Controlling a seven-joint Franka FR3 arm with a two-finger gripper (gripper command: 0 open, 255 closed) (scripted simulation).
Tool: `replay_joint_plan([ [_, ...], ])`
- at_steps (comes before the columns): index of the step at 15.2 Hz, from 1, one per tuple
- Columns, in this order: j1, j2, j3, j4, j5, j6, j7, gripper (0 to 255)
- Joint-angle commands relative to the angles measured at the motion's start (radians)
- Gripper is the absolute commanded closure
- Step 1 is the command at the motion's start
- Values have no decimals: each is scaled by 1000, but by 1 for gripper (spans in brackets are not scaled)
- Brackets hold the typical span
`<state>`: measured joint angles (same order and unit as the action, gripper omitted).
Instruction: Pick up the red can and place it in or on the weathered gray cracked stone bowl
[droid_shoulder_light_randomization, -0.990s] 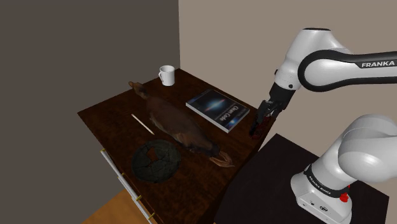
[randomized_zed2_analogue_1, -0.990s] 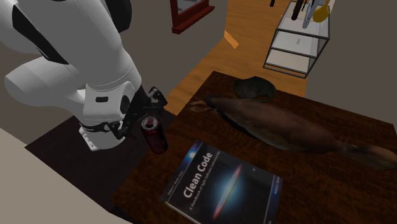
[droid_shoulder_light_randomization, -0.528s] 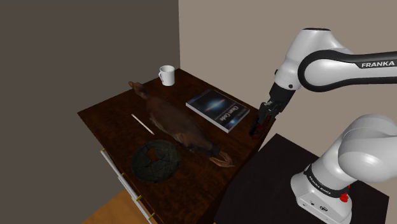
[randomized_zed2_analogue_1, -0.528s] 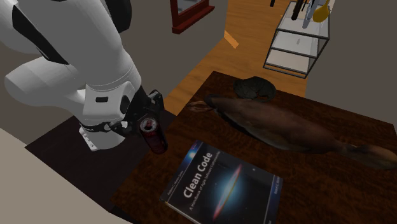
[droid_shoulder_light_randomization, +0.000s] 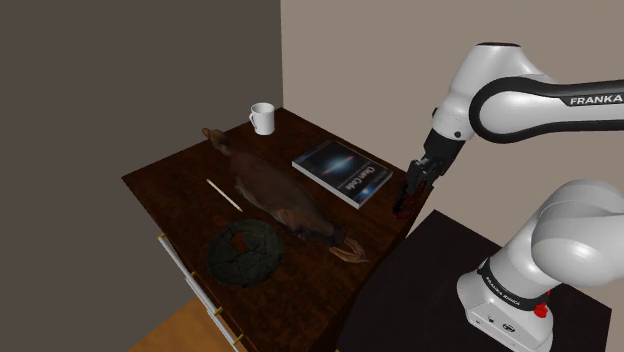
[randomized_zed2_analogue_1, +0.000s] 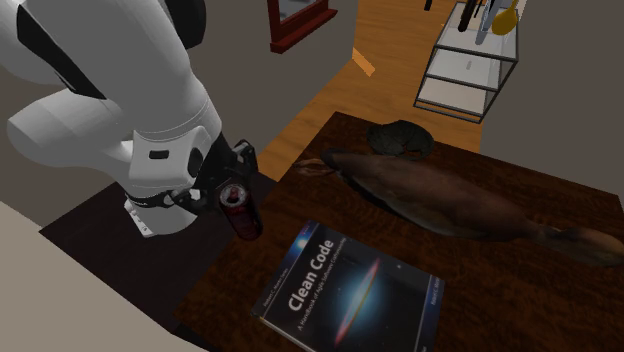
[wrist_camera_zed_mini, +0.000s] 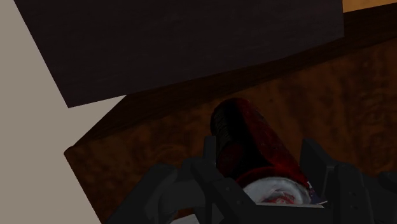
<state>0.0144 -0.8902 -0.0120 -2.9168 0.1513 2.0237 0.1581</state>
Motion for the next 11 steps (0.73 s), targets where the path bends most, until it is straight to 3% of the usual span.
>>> replay_joint_plan([
  [1, -1, -7, 0, 16, -1, -24, 3, 255],
  [11, -4, -41, -2, 135, -11, -176, 23, 255],
])
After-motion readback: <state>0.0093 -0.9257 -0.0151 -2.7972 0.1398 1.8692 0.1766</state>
